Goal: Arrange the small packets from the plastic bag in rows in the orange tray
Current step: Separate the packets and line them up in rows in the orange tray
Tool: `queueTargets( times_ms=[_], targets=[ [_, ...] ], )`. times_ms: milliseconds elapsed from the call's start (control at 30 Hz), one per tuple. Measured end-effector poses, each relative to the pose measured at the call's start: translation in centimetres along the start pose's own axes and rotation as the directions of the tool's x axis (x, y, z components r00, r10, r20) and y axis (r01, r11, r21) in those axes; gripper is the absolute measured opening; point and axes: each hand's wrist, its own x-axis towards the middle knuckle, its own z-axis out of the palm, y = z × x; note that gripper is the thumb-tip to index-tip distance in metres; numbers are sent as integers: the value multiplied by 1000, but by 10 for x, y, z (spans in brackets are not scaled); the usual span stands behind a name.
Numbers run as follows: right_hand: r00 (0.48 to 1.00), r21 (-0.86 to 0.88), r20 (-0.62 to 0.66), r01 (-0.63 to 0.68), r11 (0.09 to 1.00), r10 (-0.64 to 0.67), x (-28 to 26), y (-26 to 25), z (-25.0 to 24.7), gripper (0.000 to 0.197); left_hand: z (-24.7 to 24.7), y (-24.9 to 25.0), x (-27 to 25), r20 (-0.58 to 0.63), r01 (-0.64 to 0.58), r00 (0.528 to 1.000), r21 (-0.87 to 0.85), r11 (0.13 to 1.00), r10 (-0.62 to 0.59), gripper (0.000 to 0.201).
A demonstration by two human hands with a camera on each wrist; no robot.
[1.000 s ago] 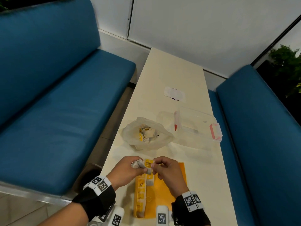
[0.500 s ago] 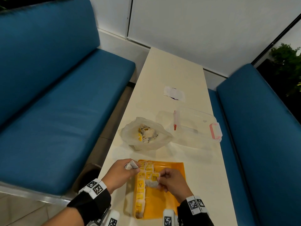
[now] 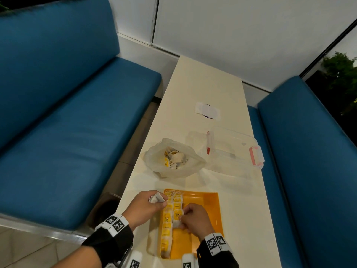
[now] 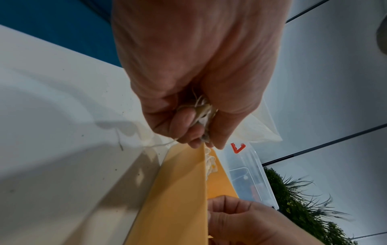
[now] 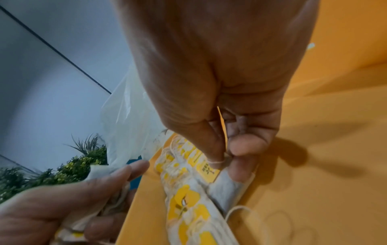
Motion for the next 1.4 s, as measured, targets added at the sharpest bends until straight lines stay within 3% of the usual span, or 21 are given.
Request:
queueTargets(
  times_ms=[133, 533, 667, 733, 833, 933, 1033, 1300, 1400],
  targets=[
    [996, -30, -92, 1, 1000, -3, 2, 3, 7, 17, 0, 3, -2, -2, 0, 1000, 0, 1000, 0, 8],
    [977, -99, -191, 78, 992, -96, 14, 9, 18, 15, -2, 8, -8, 9, -4, 1000, 31, 1000, 4, 11],
    [967, -152, -203, 125, 981, -154, -6, -6, 8, 16, -6, 12, -10, 62, 88, 994, -8, 996, -87, 12],
    [933, -174, -224, 247, 953, -283, -19, -17, -1, 16, -10, 16, -11, 131, 202, 974, -153, 967, -183, 13],
    [814, -94, -210, 535, 840, -542, -43, -41, -9, 17, -13, 26, -14, 271, 354, 929, -451, 819, -252, 31],
    [726, -102, -67, 677, 729, -684, -59, -58, -6, 15, -12, 37, -17, 328, 406, 909, -548, 731, -258, 42],
    [730, -147, -14, 675, 723, -683, -61, -64, 0, 28, -7, 42, -17, 323, 407, 909, -550, 729, -265, 48],
    [718, -138, -206, 652, 746, -665, -52, -62, -9, 7, -4, 37, -16, 268, 381, 924, -555, 740, -275, 37],
    [742, -220, -212, 599, 770, -637, -47, -62, -28, 6, -7, 30, -13, 165, 303, 953, -501, 811, -254, 27]
  ],
)
